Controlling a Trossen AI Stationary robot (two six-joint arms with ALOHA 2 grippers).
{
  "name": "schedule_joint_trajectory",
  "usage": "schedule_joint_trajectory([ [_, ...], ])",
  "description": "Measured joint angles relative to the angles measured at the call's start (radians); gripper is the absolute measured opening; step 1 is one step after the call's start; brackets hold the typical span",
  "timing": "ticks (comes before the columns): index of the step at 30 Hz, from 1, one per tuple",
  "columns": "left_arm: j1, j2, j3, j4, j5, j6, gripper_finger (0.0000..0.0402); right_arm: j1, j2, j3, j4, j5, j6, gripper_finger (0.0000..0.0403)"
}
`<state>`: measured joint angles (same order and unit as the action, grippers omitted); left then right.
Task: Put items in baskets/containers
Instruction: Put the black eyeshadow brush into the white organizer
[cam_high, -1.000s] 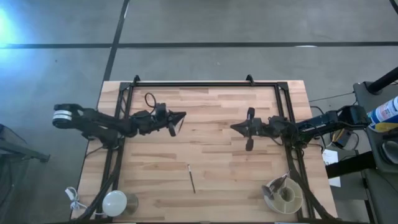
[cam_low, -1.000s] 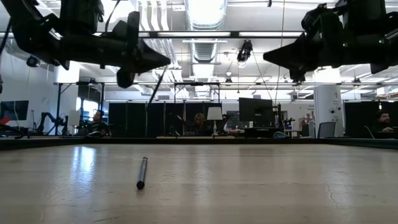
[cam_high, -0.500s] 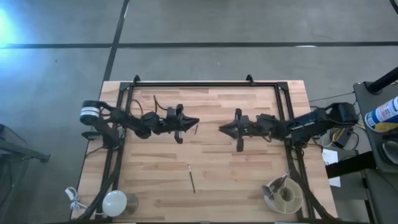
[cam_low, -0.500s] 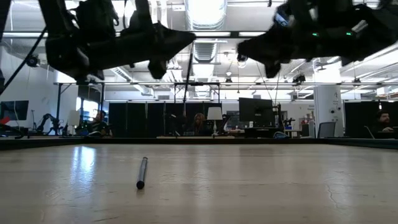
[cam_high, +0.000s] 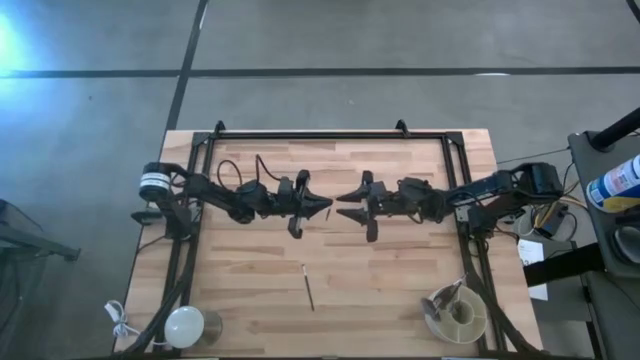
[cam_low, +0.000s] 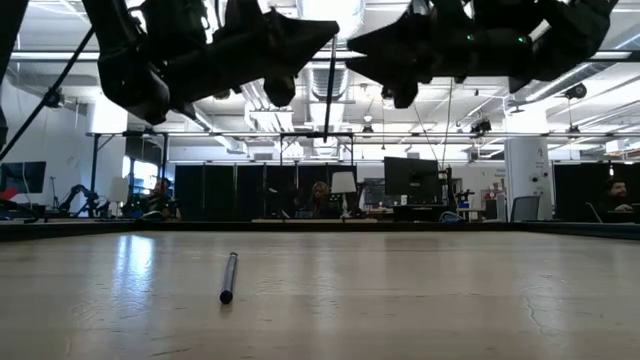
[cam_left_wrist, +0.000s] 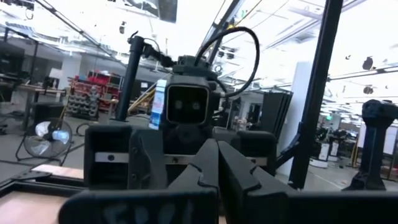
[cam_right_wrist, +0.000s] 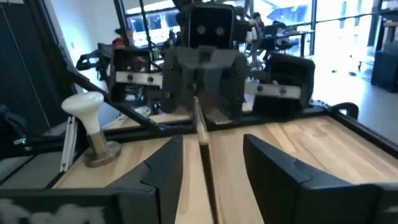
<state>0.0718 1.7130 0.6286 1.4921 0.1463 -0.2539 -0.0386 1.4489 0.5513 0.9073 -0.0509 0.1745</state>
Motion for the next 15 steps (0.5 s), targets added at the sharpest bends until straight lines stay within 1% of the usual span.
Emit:
schedule_joint_trajectory([
  [5,-0.004,0.001,0.008,-0.002,0.0,0.001,0.0,0.001,0.03,0.053,0.0,0.0,-0.012,0.0162],
  [9,-0.004,0.003,0.014,-0.003,0.0,0.003,0.0,0.001,0.072,0.091,-0.013,0.001,-0.023,0.015],
  [12,-0.004,0.003,0.014,-0.003,0.0,0.004,0.0,0.001,0.09,0.109,-0.012,0.001,-0.028,0.0129],
  [15,-0.004,0.003,0.012,-0.003,-0.002,0.004,0.0,0.001,0.092,0.11,-0.014,0.001,-0.03,0.0094],
])
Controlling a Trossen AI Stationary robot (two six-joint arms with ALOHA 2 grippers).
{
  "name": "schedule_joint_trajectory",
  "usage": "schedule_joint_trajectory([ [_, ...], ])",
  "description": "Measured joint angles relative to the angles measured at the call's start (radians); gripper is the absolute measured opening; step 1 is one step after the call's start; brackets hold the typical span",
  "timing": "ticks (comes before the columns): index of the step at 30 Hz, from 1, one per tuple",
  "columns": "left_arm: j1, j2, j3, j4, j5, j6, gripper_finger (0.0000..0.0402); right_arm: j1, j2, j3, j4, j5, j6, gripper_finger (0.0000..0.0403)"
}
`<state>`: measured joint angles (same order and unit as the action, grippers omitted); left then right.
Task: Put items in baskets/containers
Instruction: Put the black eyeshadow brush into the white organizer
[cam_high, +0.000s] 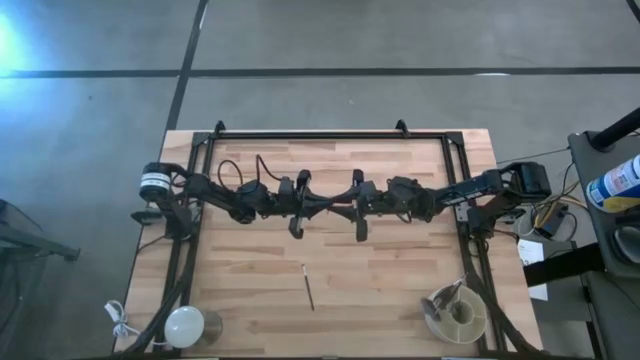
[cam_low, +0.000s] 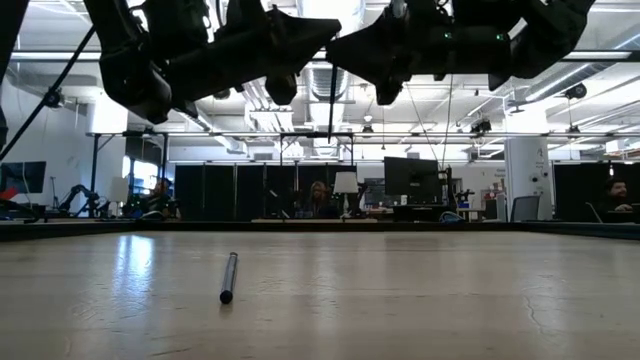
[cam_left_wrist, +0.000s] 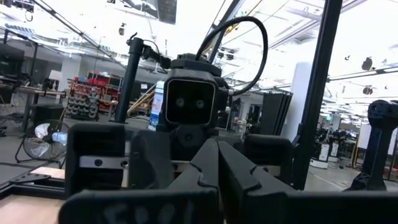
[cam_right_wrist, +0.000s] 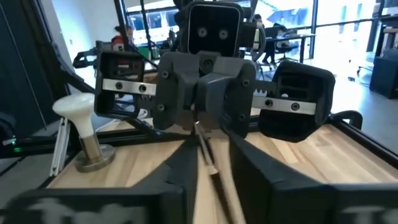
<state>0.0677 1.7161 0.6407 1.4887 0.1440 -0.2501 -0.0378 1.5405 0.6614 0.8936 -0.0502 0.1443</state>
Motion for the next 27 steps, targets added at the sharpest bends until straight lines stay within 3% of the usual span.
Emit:
schedule_joint_trajectory([
  [5,0.0,-0.003,-0.004,0.0,-0.011,-0.007,0.0,0.008,-0.029,-0.023,-0.002,-0.004,-0.017,0.002],
  [15,0.0,-0.09,-0.053,-0.125,-0.041,-0.035,0.0041,0.103,-0.255,-0.113,-0.181,0.008,-0.017,0.0015],
  [22,0.0,-0.105,-0.106,-0.124,-0.057,-0.042,0.0063,0.301,-0.541,-0.188,-0.441,0.174,0.029,0.0014],
  [27,0.0,-0.102,-0.112,-0.135,-0.068,-0.044,0.0064,0.514,-0.725,-0.192,-0.679,0.363,0.104,0.0013],
])
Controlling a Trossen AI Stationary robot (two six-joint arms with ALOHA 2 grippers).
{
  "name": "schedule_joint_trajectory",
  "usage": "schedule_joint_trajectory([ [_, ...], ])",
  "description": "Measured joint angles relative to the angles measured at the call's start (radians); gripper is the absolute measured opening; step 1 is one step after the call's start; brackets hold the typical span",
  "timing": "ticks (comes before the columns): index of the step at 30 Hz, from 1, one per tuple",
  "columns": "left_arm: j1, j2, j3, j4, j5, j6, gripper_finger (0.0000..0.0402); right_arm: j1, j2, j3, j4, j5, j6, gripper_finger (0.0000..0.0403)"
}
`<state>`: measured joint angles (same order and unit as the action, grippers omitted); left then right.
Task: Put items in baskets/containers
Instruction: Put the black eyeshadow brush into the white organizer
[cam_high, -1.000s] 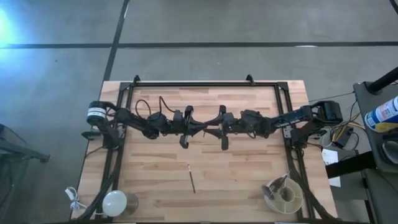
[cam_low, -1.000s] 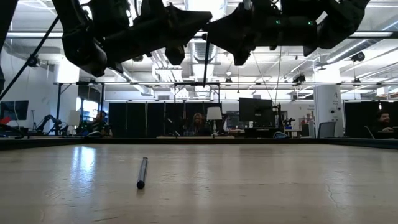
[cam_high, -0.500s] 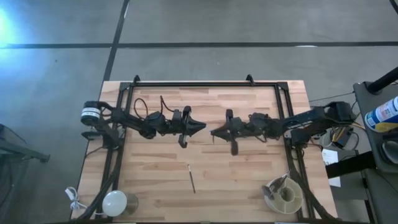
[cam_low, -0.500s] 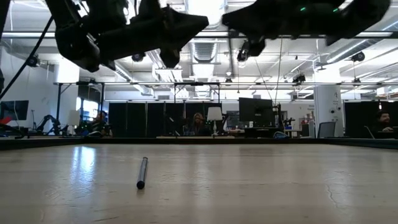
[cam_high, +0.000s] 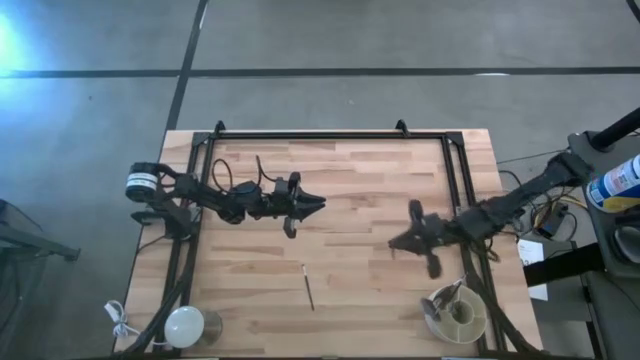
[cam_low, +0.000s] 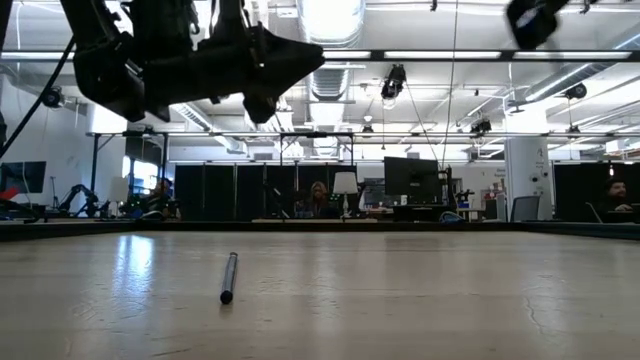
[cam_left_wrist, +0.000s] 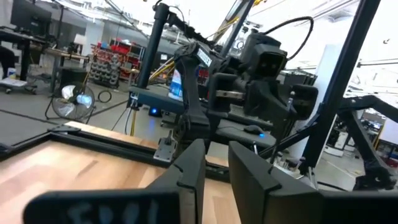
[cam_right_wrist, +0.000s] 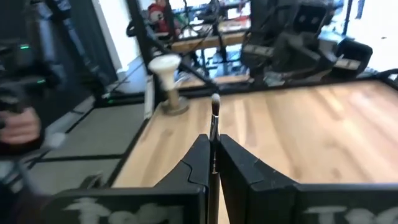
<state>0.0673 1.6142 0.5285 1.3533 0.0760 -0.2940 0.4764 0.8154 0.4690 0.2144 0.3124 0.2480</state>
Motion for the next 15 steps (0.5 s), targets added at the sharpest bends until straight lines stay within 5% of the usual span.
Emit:
schedule_joint_trajectory([
  [7,-0.001,0.001,-0.007,-0.01,-0.012,-0.009,0.0064,0.339,-0.153,0.0,-0.167,0.25,0.134,0.0013],
  [15,-0.001,0.001,-0.008,-0.034,-0.053,-0.021,0.0064,0.696,-0.179,0.042,-0.317,0.465,0.284,0.0013],
])
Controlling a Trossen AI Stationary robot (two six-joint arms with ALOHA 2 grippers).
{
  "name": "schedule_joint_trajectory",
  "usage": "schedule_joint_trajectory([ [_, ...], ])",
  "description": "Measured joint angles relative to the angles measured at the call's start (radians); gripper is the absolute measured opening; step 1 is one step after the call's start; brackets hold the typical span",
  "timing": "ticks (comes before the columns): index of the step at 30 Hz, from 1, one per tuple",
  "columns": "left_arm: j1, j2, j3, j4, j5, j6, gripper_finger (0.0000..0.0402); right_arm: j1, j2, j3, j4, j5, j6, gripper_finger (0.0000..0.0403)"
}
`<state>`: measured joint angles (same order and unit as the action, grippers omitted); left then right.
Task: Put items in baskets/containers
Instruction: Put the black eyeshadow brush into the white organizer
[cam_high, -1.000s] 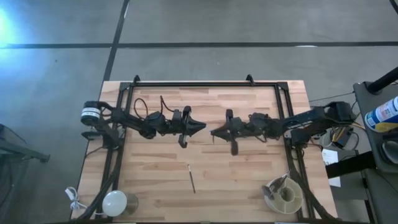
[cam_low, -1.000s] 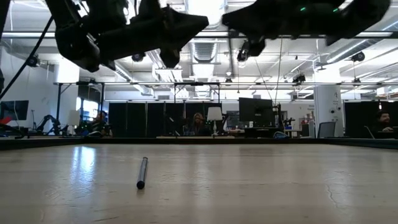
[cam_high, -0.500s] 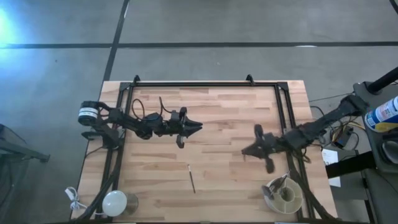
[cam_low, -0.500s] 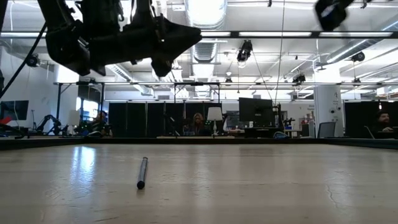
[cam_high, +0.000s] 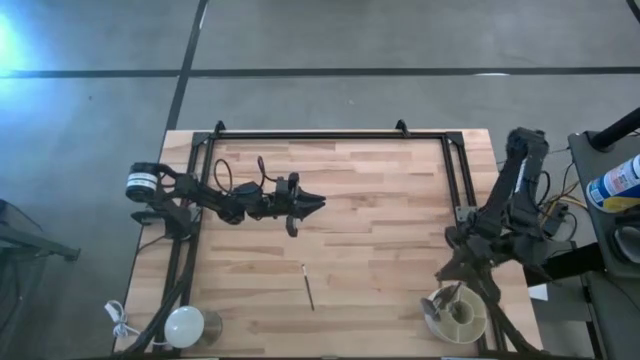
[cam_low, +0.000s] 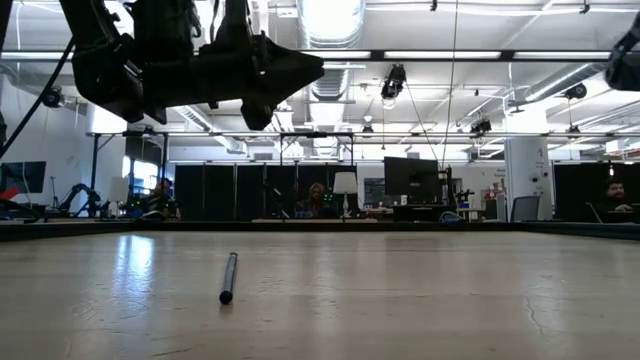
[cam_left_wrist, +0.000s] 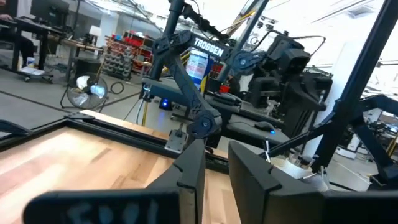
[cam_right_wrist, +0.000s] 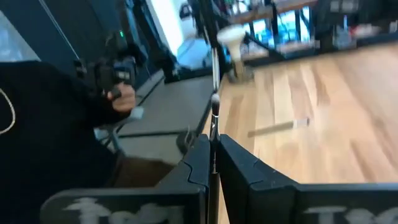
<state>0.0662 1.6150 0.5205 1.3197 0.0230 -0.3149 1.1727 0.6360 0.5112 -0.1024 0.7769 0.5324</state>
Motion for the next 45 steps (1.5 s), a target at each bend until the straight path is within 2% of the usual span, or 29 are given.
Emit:
schedule_joint_trajectory([
  [5,0.0,0.0,0.0,-0.005,-0.007,-0.002,0.0064,0.159,0.053,0.065,-0.197,0.127,0.252,0.0013],
  [9,0.0,0.0,0.002,-0.012,-0.006,-0.003,0.0064,0.223,0.113,0.108,-0.246,0.157,0.361,0.0013],
  [13,0.0,0.0,0.002,-0.012,-0.012,-0.004,0.0064,0.252,0.174,0.144,-0.28,0.165,0.449,0.0013],
  [23,0.0,0.0,0.002,-0.021,-0.014,-0.014,0.0064,0.257,0.343,0.17,-0.466,0.131,0.801,0.0013],
  [27,0.0,0.0,0.007,-0.037,-0.014,-0.016,0.0064,0.257,0.372,0.173,-0.47,0.107,0.835,0.0026],
  [38,0.0,0.001,0.008,-0.037,-0.014,-0.017,0.0064,0.257,0.34,0.173,-0.471,0.029,0.857,0.0119],
  [45,0.001,0.001,0.008,-0.089,-0.014,-0.004,0.0064,0.238,0.287,0.173,-0.51,0.034,0.845,0.0128],
])
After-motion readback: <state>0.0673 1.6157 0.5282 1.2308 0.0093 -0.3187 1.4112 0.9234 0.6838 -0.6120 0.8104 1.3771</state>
